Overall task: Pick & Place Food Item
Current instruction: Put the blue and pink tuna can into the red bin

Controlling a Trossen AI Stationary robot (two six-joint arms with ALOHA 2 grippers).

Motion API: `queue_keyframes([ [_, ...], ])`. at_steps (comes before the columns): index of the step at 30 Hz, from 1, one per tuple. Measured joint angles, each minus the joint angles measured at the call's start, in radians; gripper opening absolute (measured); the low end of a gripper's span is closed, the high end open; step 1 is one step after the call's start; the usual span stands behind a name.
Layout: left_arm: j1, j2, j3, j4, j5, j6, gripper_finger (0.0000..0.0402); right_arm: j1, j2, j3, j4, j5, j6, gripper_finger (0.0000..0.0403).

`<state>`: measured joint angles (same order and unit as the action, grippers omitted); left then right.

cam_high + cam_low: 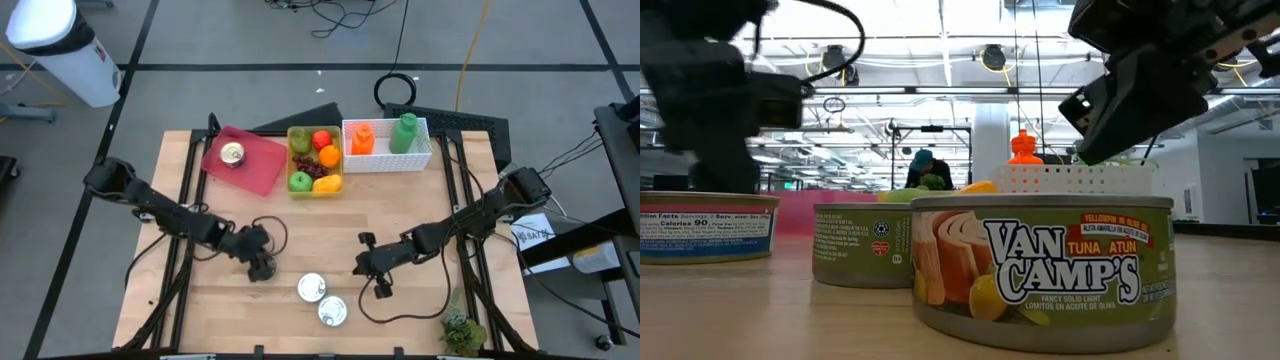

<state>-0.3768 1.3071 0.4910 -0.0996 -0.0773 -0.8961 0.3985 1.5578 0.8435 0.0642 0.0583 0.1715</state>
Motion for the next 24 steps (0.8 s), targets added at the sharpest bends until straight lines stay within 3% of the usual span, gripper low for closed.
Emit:
queue_keyframes([
  [7,-0.125,-0.012,0.049,-0.139,-0.004,-0.142,0.0320,-0.005,0.000,-0.025,0.087,-0.002,0.000,0.0000],
  [14,-0.161,0.009,0.020,-0.135,-0.109,-0.185,0.0272,-0.005,0.000,-0.027,0.090,-0.002,0.000,0.0000],
  [19,-0.128,0.042,0.017,-0.120,-0.347,-0.183,0.0243,-0.006,0.000,-0.027,0.093,-0.002,0.000,0.0000],
  [24,-0.045,0.099,0.016,-0.003,-0.480,-0.078,0.0220,-0.006,0.000,-0.027,0.093,-0.002,0.000,0.0000],
])
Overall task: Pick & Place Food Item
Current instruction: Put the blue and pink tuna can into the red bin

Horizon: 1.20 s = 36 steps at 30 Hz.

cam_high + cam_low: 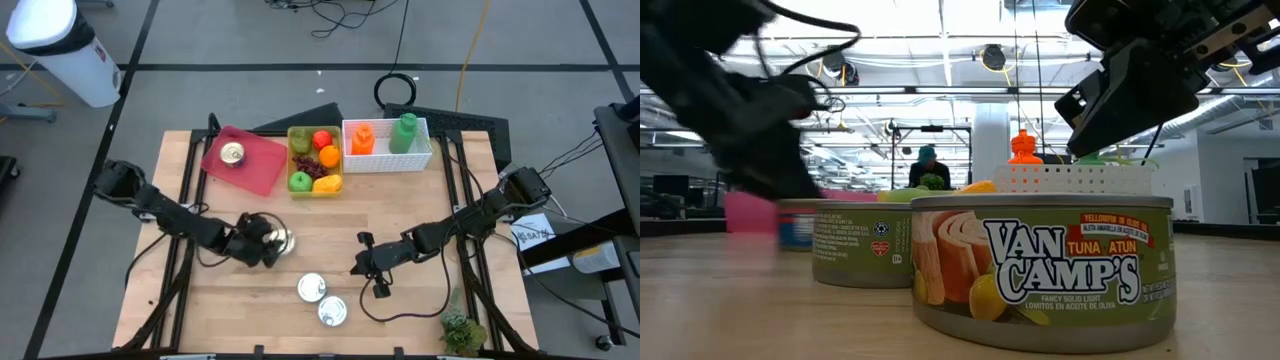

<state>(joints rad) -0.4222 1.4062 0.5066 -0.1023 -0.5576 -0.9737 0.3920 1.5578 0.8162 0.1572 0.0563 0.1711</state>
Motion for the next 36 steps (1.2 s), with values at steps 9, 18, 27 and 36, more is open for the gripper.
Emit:
queue_keyframes([
  [9,0.124,0.036,0.080,0.287,0.019,0.484,0.0166,0.000,0.000,0.000,0.000,0.000,0.000,0.0000],
  [18,0.105,0.026,0.166,0.072,0.117,0.583,0.0010,0.000,0.000,0.000,-0.004,0.000,0.000,0.0000],
  [27,0.078,0.152,0.150,0.132,0.112,0.541,0.0009,0.000,0.000,0.000,0.001,0.000,0.000,0.0000],
  [36,0.080,0.221,0.155,0.101,0.126,0.449,0.0010,0.000,0.000,0.000,0.003,0.000,0.000,0.0000],
])
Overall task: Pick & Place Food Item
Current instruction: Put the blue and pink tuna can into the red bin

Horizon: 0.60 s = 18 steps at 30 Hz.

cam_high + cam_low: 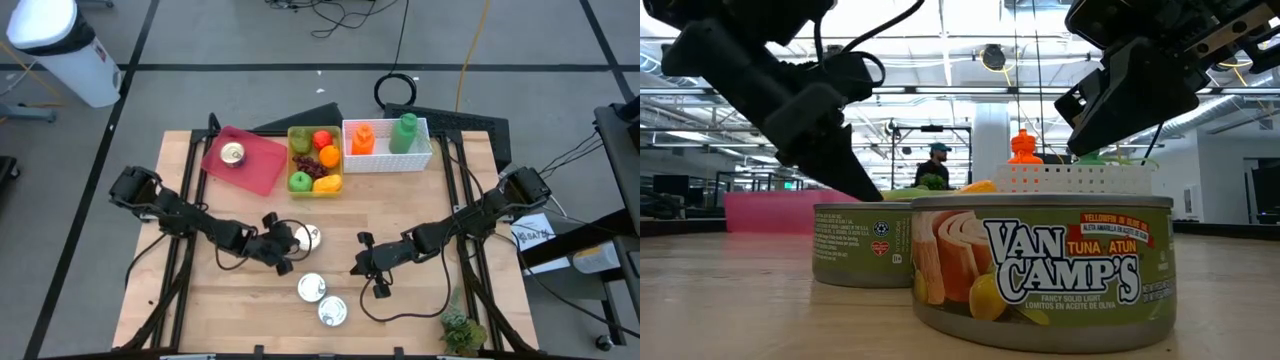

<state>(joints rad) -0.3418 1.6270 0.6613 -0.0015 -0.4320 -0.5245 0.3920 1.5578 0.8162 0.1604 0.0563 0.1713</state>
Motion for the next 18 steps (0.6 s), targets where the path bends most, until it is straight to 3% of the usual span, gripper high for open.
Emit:
queue_keyframes([
  [9,-0.009,0.011,-0.007,-0.057,0.036,-0.044,0.0011,0.000,0.000,0.000,0.001,0.011,0.000,0.0000],
  [14,-0.005,0.017,-0.007,-0.045,0.007,-0.068,0.0005,0.001,0.013,-0.014,0.116,0.188,0.015,0.0000],
  [18,-0.005,0.020,-0.008,0.023,-0.018,-0.065,0.0032,-0.007,0.048,-0.048,0.251,0.268,0.014,0.0018],
])
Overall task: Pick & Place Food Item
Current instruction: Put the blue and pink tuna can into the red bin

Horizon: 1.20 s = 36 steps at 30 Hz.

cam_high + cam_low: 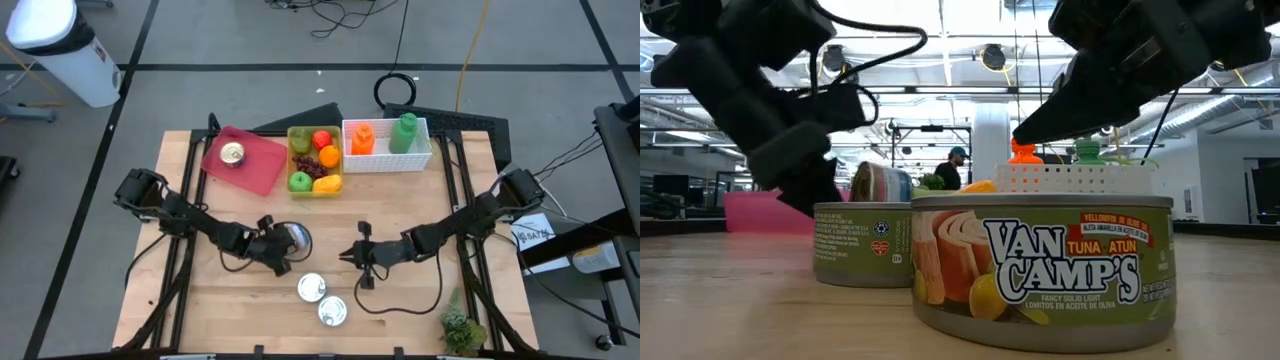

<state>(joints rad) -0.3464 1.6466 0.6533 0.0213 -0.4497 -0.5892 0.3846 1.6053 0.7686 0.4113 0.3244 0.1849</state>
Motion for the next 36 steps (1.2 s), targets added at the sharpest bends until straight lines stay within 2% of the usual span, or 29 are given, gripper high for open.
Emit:
queue_keyframes([
  [8,0.000,0.000,0.000,0.155,-0.014,0.006,0.0080,-0.034,0.059,-0.013,0.071,0.020,-0.010,0.0126],
  [13,0.000,0.000,0.001,0.305,-0.063,0.051,0.0078,-0.072,0.129,-0.013,0.176,0.019,0.009,0.0195],
  [17,0.000,-0.001,0.002,0.417,-0.070,0.151,0.0077,-0.105,0.175,-0.013,0.240,0.019,0.002,0.0232],
  [22,-0.002,-0.002,0.002,0.575,0.039,0.270,0.0077,-0.166,0.215,-0.013,0.307,0.008,-0.055,0.0262],
  [25,-0.003,-0.002,0.003,0.657,0.084,0.321,0.0077,-0.229,0.227,-0.013,0.328,-0.080,-0.075,0.0272],
  [29,-0.003,-0.007,0.003,0.689,0.082,0.327,0.0084,-0.301,0.226,-0.013,0.352,-0.232,-0.013,0.0282],
  [32,0.004,-0.014,0.003,0.690,0.054,0.327,0.0107,-0.317,0.227,-0.013,0.382,-0.254,-0.016,0.0288],
  [36,0.009,-0.028,0.004,0.684,-0.021,0.335,0.0160,-0.305,0.225,0.003,0.442,-0.300,-0.046,0.0295],
])
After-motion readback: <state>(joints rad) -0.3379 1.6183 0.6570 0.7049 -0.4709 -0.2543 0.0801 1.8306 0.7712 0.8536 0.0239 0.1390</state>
